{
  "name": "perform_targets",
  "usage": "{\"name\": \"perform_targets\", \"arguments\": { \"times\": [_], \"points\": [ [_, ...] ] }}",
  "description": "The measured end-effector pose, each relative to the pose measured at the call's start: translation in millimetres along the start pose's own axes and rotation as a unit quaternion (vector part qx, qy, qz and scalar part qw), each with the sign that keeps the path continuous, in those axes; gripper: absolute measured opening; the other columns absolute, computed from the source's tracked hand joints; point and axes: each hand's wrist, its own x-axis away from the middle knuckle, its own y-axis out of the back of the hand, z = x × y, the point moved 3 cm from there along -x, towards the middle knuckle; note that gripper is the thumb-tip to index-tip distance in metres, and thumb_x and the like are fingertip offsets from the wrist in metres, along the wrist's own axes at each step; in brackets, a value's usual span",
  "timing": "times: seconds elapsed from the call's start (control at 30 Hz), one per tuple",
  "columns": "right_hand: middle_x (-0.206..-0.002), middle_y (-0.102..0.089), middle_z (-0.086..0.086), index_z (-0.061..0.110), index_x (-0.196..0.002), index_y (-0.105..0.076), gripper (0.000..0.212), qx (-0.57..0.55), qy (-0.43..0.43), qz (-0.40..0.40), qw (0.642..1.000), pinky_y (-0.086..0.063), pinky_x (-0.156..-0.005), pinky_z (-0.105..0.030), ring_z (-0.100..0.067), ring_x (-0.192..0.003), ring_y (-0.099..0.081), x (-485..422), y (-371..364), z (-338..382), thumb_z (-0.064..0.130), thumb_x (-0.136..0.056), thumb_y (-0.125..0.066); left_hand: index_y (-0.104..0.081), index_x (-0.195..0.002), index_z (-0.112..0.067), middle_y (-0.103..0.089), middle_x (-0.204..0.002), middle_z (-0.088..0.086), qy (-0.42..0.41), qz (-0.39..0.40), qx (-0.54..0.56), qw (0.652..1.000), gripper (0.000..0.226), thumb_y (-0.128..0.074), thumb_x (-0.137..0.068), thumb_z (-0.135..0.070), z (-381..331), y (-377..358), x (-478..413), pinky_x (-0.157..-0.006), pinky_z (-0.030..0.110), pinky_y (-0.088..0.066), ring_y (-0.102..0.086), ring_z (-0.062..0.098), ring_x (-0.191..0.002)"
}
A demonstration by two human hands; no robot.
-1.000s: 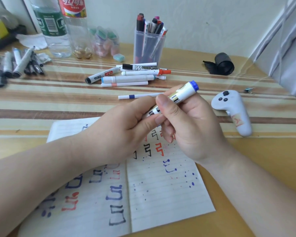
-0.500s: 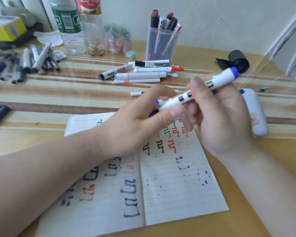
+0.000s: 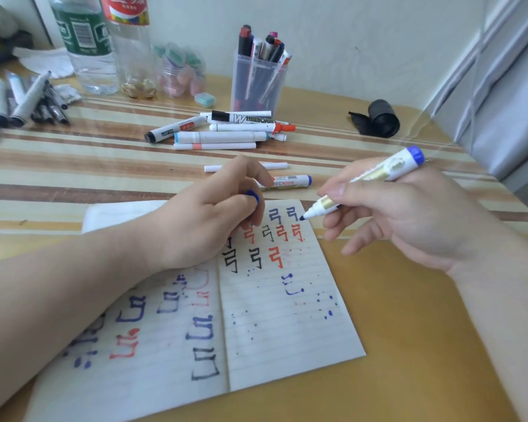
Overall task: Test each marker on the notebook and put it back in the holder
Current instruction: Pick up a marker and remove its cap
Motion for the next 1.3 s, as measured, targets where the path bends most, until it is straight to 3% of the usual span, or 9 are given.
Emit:
{"name": "perform_targets", "arguments": {
  "times": [0.13, 0.3, 0.5, 0.6, 0.77, 0.87, 1.0, 1.13, 1.3],
  "points": [
    [-0.072, -0.061, -0.020, -0.001, -0.088, -0.072, 0.014, -0.050, -0.013, 0.015, 0.999, -0.056, -0.052, -0.038, -0.030, -0.065, -0.061, 4, -2, -20, 0.006, -0.076, -0.073, -0.051, -0.112, -0.037, -0.067, -0.088, -0.007, 0.009, -0.003, -0.009, 1.000, 0.024, -0.041, -0.092, -0.029, 2, -2, -1, -0.073, 0.051, -0.046, -0.049, 0.039, -0.080],
    [-0.052, -0.041, -0.011, 0.006, -0.075, -0.062, 0.004, -0.116, 0.014, -0.048, 0.992, -0.042, -0.040, -0.028, -0.024, -0.050, -0.038, -9, -13, -49, 0.004, -0.074, -0.066, -0.051, -0.110, -0.035, -0.070, -0.091, -0.006, 0.013, -0.009, -0.010, 1.000, 0.020, -0.047, -0.091, -0.032, 4, -3, -5, -0.076, 0.044, -0.049, -0.058, 0.025, -0.082],
    [-0.057, -0.055, -0.011, 0.004, -0.081, -0.068, 0.007, -0.052, 0.033, -0.009, 0.998, -0.046, -0.041, -0.028, -0.025, -0.050, -0.054, -6, -15, -53, 0.010, -0.078, -0.068, -0.051, -0.118, -0.036, -0.071, -0.090, -0.005, 0.012, -0.008, -0.006, 1.000, 0.029, -0.049, -0.090, -0.031, 4, -5, -6, -0.076, 0.045, -0.046, -0.058, 0.023, -0.081],
    [-0.056, -0.057, -0.010, 0.007, -0.077, -0.069, 0.006, -0.007, 0.048, -0.014, 0.999, -0.040, -0.039, -0.026, -0.027, -0.046, -0.052, -5, -15, -52, 0.012, -0.080, -0.069, -0.049, -0.123, -0.036, -0.072, -0.093, -0.003, 0.010, 0.005, -0.016, 1.000, 0.032, -0.048, -0.092, -0.030, 4, -7, -6, -0.078, 0.044, -0.045, -0.057, 0.022, -0.080],
    [-0.054, -0.057, -0.010, 0.008, -0.074, -0.067, 0.013, 0.027, 0.048, -0.039, 0.998, -0.037, -0.038, -0.027, -0.044, -0.043, -0.045, -4, -11, -52, 0.019, -0.079, -0.070, -0.047, -0.126, -0.037, -0.073, -0.098, -0.001, 0.006, 0.012, -0.014, 1.000, 0.035, -0.050, -0.093, -0.027, 4, -8, -5, -0.072, 0.037, -0.042, -0.051, 0.017, -0.072],
    [-0.056, -0.058, -0.012, 0.008, -0.075, -0.067, 0.014, 0.028, 0.044, -0.046, 0.998, -0.038, -0.038, -0.028, -0.052, -0.049, -0.048, -5, -12, -53, 0.021, -0.079, -0.071, -0.047, -0.126, -0.037, -0.073, -0.098, 0.001, 0.003, 0.018, -0.007, 1.000, 0.035, -0.050, -0.093, -0.025, 4, -8, -5, -0.071, 0.042, -0.043, -0.050, 0.026, -0.073],
    [-0.056, -0.060, -0.007, 0.009, -0.073, -0.068, 0.013, 0.024, 0.041, -0.039, 0.998, -0.039, -0.037, -0.027, -0.035, -0.046, -0.051, -5, -14, -53, 0.020, -0.079, -0.072, -0.048, -0.125, -0.038, -0.073, -0.097, 0.003, -0.001, 0.021, 0.001, 1.000, 0.035, -0.050, -0.093, -0.025, 5, -9, -4, -0.076, 0.059, -0.047, -0.050, 0.042, -0.077],
    [-0.056, -0.060, -0.006, 0.010, -0.072, -0.069, 0.011, 0.016, 0.044, -0.030, 0.998, -0.040, -0.037, -0.026, -0.022, -0.045, -0.054, -4, -15, -51, 0.016, -0.081, -0.073, -0.048, -0.125, -0.039, -0.072, -0.096, 0.002, -0.002, 0.022, 0.001, 1.000, 0.035, -0.055, -0.092, -0.030, 5, -7, -5, -0.078, 0.061, -0.046, -0.051, 0.041, -0.077],
    [-0.057, -0.060, -0.010, 0.005, -0.076, -0.069, 0.014, 0.046, 0.037, -0.031, 0.998, -0.040, -0.037, -0.027, -0.025, -0.044, -0.052, -4, -15, -49, 0.004, -0.090, -0.073, -0.048, -0.126, -0.039, -0.072, -0.097, 0.006, -0.006, 0.022, 0.013, 1.000, 0.037, -0.055, -0.089, -0.036, 7, -7, -5, -0.075, 0.064, -0.045, -0.049, 0.046, -0.077]
  ]
}}
